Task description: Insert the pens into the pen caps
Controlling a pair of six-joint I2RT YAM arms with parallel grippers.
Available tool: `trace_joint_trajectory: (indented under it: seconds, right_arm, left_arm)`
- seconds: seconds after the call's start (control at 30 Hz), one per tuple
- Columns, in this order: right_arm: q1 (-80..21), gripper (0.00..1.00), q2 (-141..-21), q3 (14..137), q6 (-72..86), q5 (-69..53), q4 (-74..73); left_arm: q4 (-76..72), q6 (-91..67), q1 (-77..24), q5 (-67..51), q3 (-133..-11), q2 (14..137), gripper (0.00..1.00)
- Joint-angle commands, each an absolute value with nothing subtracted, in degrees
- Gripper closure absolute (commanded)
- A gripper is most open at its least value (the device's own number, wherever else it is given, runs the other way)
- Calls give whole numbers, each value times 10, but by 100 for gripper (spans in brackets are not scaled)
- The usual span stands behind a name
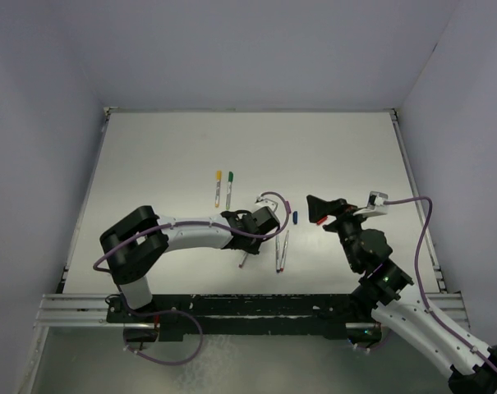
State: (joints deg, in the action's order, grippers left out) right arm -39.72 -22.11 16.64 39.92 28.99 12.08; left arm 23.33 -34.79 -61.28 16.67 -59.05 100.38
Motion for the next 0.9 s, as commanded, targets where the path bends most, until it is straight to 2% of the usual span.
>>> trace_joint_trajectory:
  seconds: [0.0,0.2,0.63,0.87]
  right_arm:
    - [-396,0,-223,183,403,298,125]
    - [-397,0,-226,182,406,295,125]
    - [-397,0,-232,186,407,294,131]
    - [-397,0,-233,185,409,297,132]
  left_arm:
    - [253,-343,-615,157,-606,985,65]
    - [256,-349,-616,156,-593,969,64]
    - [257,-374,-617,134,-562,973,69]
    - [255,-381,-617,128,-551,975,81]
